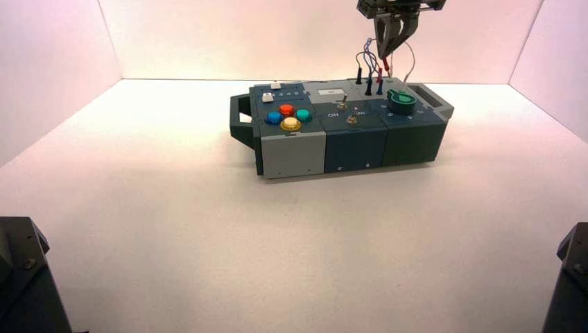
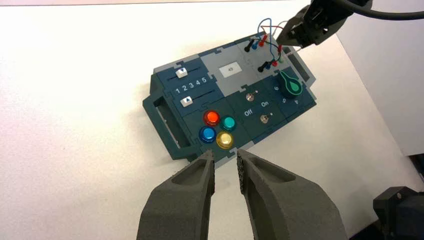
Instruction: Insert the red wire.
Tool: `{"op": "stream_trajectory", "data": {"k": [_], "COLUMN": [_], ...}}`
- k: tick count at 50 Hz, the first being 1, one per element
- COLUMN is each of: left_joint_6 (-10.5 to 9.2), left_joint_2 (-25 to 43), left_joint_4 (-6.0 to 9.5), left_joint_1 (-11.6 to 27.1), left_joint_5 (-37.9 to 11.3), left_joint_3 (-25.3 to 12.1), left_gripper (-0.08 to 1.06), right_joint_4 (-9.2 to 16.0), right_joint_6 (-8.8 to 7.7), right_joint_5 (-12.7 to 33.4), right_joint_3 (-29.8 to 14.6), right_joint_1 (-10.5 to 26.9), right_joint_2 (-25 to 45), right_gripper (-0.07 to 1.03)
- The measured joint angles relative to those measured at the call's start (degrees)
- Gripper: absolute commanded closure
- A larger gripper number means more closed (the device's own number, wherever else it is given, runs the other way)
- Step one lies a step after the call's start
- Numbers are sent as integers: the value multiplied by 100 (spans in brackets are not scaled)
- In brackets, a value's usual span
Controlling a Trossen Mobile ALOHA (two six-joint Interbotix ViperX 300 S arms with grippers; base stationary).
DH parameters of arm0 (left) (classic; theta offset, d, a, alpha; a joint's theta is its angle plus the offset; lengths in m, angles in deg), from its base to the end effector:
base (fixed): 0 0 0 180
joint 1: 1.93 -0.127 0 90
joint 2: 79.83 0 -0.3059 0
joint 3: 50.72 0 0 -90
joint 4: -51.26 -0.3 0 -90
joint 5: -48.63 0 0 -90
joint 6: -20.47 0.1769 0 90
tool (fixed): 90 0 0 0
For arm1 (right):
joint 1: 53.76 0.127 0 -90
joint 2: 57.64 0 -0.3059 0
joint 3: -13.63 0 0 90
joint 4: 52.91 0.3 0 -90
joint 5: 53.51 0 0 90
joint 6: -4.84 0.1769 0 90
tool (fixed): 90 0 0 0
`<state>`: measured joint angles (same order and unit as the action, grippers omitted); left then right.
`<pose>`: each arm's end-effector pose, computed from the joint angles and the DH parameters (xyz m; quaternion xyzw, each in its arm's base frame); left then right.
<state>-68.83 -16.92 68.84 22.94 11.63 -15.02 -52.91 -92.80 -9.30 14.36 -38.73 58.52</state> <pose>0.2422 -0.1477 0.2329 -0.0568 0.4045 -0.2352 0.8819 0.4440 0.1192 0.0985 -0.1296 0.5680 0.1446 0.7998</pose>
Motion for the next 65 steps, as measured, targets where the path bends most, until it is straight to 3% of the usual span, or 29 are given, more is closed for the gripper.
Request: {"op": "stream_trajectory", "data": {"k": [65], "left_joint_6": [-193], "left_joint_2": [0], "left_joint_4": [9], "left_joint_1": [0], "left_joint_5": [-62], "left_joint_3": [0], "left_gripper": [70], "right_joint_4": [-62], "right_joint_6": [35], "right_joint_5": [-70], "right_joint_3": [70], "right_joint_1": [-62], "right_joint_2": [299], "right_gripper": [99]}}
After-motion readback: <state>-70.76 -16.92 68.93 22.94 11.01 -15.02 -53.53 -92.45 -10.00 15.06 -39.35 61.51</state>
